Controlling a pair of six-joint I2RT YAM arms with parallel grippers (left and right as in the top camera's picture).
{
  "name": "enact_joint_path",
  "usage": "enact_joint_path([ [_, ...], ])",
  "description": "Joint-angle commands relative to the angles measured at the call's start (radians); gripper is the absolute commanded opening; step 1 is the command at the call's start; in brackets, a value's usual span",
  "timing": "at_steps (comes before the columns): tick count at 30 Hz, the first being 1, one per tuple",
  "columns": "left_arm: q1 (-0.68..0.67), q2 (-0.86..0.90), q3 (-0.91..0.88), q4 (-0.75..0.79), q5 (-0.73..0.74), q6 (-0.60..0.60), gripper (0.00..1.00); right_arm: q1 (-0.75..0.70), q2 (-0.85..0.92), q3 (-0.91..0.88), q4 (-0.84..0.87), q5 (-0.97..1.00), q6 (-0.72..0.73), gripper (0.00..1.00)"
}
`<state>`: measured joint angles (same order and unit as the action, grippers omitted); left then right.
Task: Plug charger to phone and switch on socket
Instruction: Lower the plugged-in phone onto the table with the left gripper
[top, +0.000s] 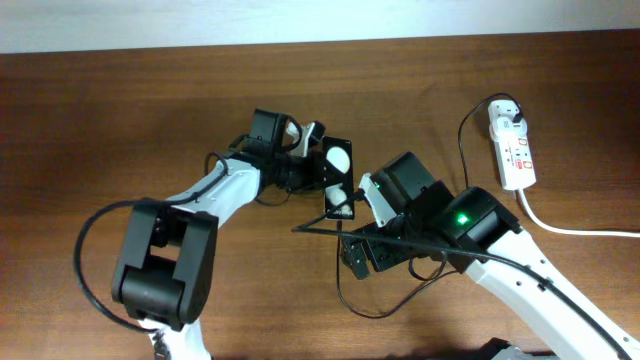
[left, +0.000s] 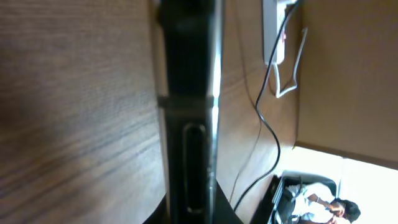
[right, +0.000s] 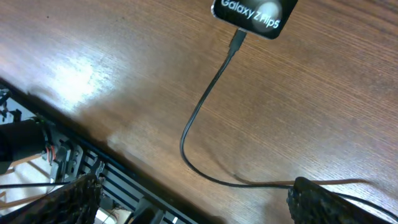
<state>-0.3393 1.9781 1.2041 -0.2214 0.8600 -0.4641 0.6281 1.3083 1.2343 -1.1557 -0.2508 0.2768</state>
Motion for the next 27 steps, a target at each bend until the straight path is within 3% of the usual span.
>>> enact_joint_path([
  [1, -0.001, 0.021, 0.026, 0.019, -0.065, -0.063, 0.04, -0.002, 0.005, 0.016, 0.000, 0.009, -0.006, 0.99],
  [7, -0.028, 0.026, 0.026, 0.027, -0.127, -0.063, 0.10, -0.002, 0.005, 0.016, 0.000, 0.009, -0.006, 0.99],
  [12, -0.027, 0.079, 0.026, 0.034, -0.147, -0.075, 0.09, -0.002, 0.005, 0.016, 0.000, 0.009, -0.006, 0.99],
  [18, -0.027, 0.095, 0.026, 0.071, -0.146, -0.150, 0.13, -0.002, 0.005, 0.016, 0.000, 0.009, -0.006, 0.99],
  [24, -0.054, 0.096, 0.026, 0.072, -0.151, -0.150, 0.32, -0.002, 0.005, 0.016, 0.000, 0.009, -0.006, 0.99],
  [27, -0.060, 0.096, 0.026, 0.071, -0.151, -0.150, 0.48, -0.002, 0.005, 0.016, 0.000, 0.009, -0.006, 0.99],
])
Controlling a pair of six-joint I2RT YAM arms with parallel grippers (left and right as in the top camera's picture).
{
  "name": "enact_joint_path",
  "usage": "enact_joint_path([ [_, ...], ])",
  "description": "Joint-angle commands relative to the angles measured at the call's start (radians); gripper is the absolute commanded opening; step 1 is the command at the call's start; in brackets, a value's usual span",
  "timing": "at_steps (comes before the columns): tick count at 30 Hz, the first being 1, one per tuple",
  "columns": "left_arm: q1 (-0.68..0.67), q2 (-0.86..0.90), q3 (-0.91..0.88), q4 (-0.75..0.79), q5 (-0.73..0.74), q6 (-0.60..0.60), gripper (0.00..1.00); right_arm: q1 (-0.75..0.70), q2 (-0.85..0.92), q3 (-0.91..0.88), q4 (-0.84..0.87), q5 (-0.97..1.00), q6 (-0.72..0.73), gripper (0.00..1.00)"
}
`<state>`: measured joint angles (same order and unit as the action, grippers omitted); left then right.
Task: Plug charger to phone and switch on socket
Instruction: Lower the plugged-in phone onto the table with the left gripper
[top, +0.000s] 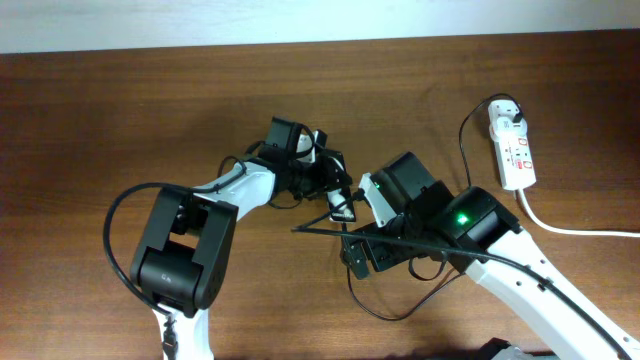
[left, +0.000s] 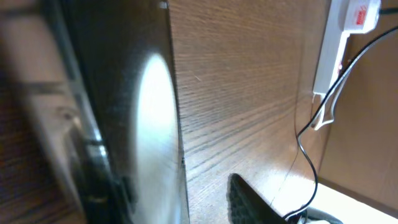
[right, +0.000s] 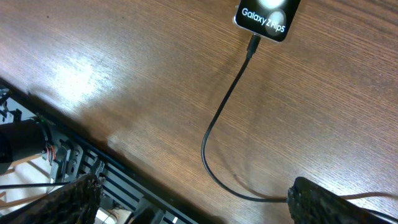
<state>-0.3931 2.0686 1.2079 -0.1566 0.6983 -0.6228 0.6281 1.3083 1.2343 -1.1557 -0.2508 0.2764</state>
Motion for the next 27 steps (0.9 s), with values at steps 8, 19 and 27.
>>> enact_joint_path([
  [8, -0.006, 0.005, 0.023, -0.024, -0.035, 0.010, 0.79, -0.002, 0.005, 0.016, 0.000, 0.009, -0.006, 0.99],
  [19, -0.006, 0.005, 0.021, -0.069, -0.093, 0.040, 0.99, -0.002, 0.005, 0.016, 0.000, 0.009, -0.006, 0.99],
  [27, -0.006, 0.005, 0.021, -0.113, -0.133, 0.040, 0.99, -0.002, 0.005, 0.016, 0.000, 0.009, -0.006, 0.99],
])
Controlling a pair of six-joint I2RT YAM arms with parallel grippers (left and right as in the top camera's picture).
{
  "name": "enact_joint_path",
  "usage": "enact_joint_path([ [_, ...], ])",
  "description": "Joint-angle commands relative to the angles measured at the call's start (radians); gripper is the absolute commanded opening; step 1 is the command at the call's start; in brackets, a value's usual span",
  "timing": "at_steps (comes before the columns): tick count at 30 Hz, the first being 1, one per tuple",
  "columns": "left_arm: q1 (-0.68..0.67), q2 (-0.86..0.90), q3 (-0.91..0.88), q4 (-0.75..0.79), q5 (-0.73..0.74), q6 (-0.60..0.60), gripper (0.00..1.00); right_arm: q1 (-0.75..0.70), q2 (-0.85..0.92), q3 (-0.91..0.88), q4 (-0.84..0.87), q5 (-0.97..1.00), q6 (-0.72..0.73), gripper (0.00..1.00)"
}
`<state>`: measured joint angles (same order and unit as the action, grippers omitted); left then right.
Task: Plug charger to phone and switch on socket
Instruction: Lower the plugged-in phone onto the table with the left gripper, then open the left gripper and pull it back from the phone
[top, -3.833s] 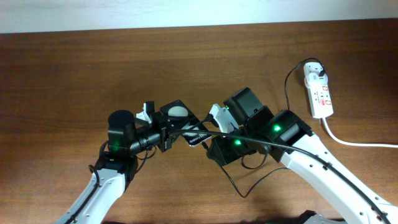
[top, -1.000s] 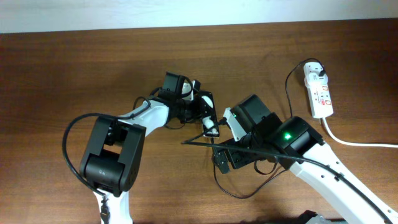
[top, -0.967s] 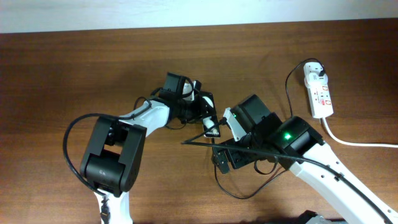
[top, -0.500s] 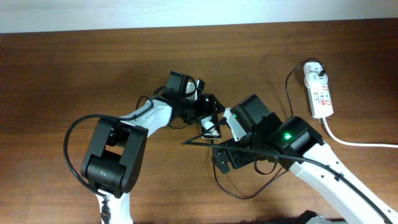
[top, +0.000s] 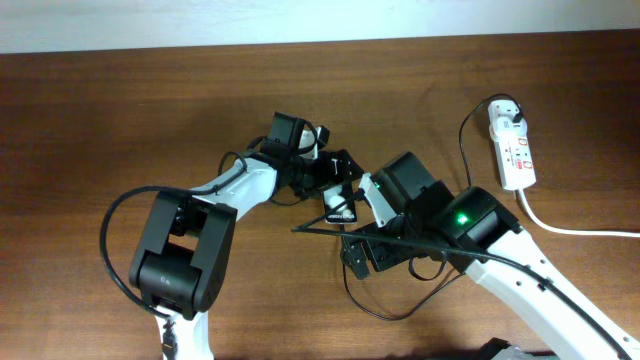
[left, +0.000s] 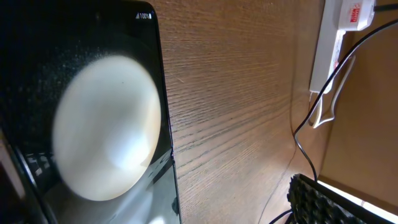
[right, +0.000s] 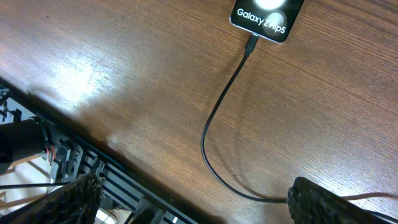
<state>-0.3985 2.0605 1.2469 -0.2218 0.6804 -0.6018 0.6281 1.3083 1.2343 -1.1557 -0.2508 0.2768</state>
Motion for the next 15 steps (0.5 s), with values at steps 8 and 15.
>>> enact_joint_path([
  [8, -0.001, 0.013, -0.018, -0.099, -0.155, 0.019, 0.99, -0.002, 0.005, 0.016, 0.000, 0.009, -0.006, 0.99],
  [15, -0.001, 0.013, -0.018, -0.121, -0.233, 0.019, 0.99, -0.002, 0.005, 0.016, 0.000, 0.009, -0.006, 0.99],
])
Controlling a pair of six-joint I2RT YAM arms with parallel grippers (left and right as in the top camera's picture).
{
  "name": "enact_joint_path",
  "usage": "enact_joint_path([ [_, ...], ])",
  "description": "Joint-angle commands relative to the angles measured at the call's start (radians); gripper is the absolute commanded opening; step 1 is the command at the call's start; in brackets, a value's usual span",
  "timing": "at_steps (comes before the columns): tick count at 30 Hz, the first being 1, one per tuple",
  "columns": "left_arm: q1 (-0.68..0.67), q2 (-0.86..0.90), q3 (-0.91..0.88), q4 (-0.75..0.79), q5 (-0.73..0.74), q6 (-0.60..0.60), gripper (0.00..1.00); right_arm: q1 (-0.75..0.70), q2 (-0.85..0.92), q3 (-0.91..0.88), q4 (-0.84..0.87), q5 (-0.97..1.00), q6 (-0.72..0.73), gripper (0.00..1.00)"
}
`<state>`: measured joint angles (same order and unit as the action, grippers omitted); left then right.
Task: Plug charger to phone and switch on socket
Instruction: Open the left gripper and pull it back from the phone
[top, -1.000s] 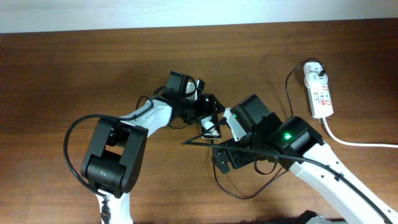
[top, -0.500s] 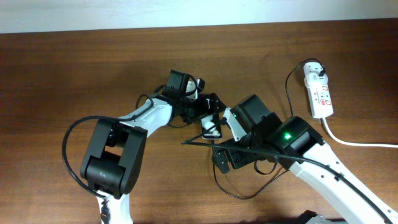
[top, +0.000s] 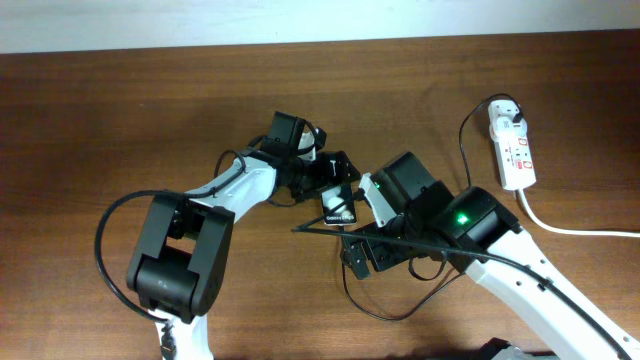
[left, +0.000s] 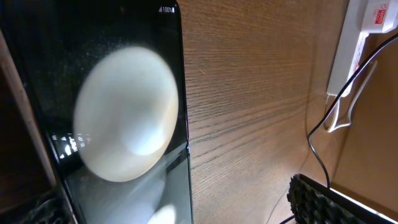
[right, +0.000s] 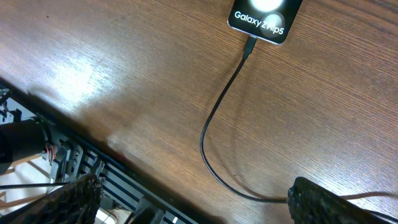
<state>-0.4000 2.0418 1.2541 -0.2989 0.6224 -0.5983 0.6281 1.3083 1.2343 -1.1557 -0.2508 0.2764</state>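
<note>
The black flip phone (top: 338, 198) lies flat on the table with its screen up and a white oval lit (left: 127, 121). A black charger cable (right: 217, 124) is plugged into its end below the "Galaxy Z Flip5" label (right: 260, 22). My left gripper (top: 322, 178) is open around the phone, its right finger (left: 323, 202) apart from the phone's edge. Nearer the front, my right gripper (right: 199, 199) is open and empty over the cable's loop. At the right of the table lies the white socket strip (top: 512, 150) with a plug in it; its switch is too small to read.
A white lead (top: 570, 228) runs from the strip off the table's right edge. The black cable loops under my right arm (top: 470, 235). In the right wrist view the table's front edge (right: 93, 146) is close, with a dark frame below it.
The phone sits slightly further right in the left wrist view, so my left gripper has shifted a little. The phone still lies flat and plugged in. My right arm has not moved.
First my left gripper held the plugged-in phone off the table, its edge toward the wrist camera. Then the phone was tilted down toward the wood. By the last earlier moment it lay flat, screen up, and it stays there now between open fingers.
</note>
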Motion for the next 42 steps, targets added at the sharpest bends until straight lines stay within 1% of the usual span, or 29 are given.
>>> enact_joint_path([
  [1, 0.000, 0.032, -0.025, -0.056, -0.201, 0.016, 0.99, -0.002, 0.005, 0.016, 0.000, 0.009, -0.006, 0.99],
  [11, 0.000, 0.032, -0.025, -0.063, -0.231, 0.016, 0.99, -0.002, 0.005, 0.016, 0.000, 0.009, -0.006, 0.99],
  [15, 0.002, 0.032, -0.025, -0.097, -0.338, 0.016, 0.99, -0.002, 0.005, 0.016, 0.000, 0.009, -0.006, 0.99],
  [19, 0.053, -0.007, -0.023, -0.124, -0.339, 0.076, 0.99, -0.002, 0.005, 0.016, 0.000, 0.009, -0.006, 0.99],
  [22, 0.111, -0.104, -0.023, -0.186, -0.340, 0.145, 0.99, -0.002, 0.005, 0.016, 0.000, 0.009, -0.006, 0.99],
  [24, 0.161, -0.225, -0.023, -0.248, -0.346, 0.211, 0.99, -0.002, 0.005, 0.016, 0.000, 0.009, -0.006, 0.99],
  [25, 0.175, -0.282, -0.023, -0.281, -0.381, 0.213, 0.99, -0.002, 0.005, 0.016, 0.000, 0.009, -0.006, 0.99],
  [28, 0.189, -0.510, -0.023, -0.428, -0.573, 0.256, 0.99, -0.002, 0.005, 0.016, 0.000, 0.009, -0.006, 0.99],
  [30, 0.189, -0.655, -0.023, -0.536, -0.644, 0.256, 0.99, -0.002, 0.005, 0.016, 0.000, 0.009, -0.006, 0.99],
  [31, 0.189, -0.727, -0.023, -0.599, -0.685, 0.256, 0.99, -0.002, 0.005, 0.016, 0.000, 0.009, -0.006, 0.99],
  [32, 0.189, -0.832, -0.023, -0.700, -0.750, 0.256, 0.99, -0.002, 0.005, 0.016, 0.000, 0.009, -0.006, 0.99],
  [34, 0.189, -0.945, -0.023, -0.820, -0.769, 0.256, 0.99, -0.002, 0.005, 0.016, 0.000, 0.009, -0.006, 0.99],
  [35, 0.189, -0.988, -0.023, -0.855, -0.769, 0.256, 0.99, -0.002, 0.005, 0.016, 0.000, 0.009, -0.006, 0.99],
  [37, 0.189, -1.064, -0.023, -0.896, -0.769, 0.256, 0.99, -0.002, 0.005, 0.016, 0.000, 0.009, -0.006, 0.99],
  [42, 0.189, -1.188, -0.023, -0.900, -0.769, 0.256, 0.99, -0.002, 0.005, 0.016, 0.000, 0.009, -0.006, 0.99],
])
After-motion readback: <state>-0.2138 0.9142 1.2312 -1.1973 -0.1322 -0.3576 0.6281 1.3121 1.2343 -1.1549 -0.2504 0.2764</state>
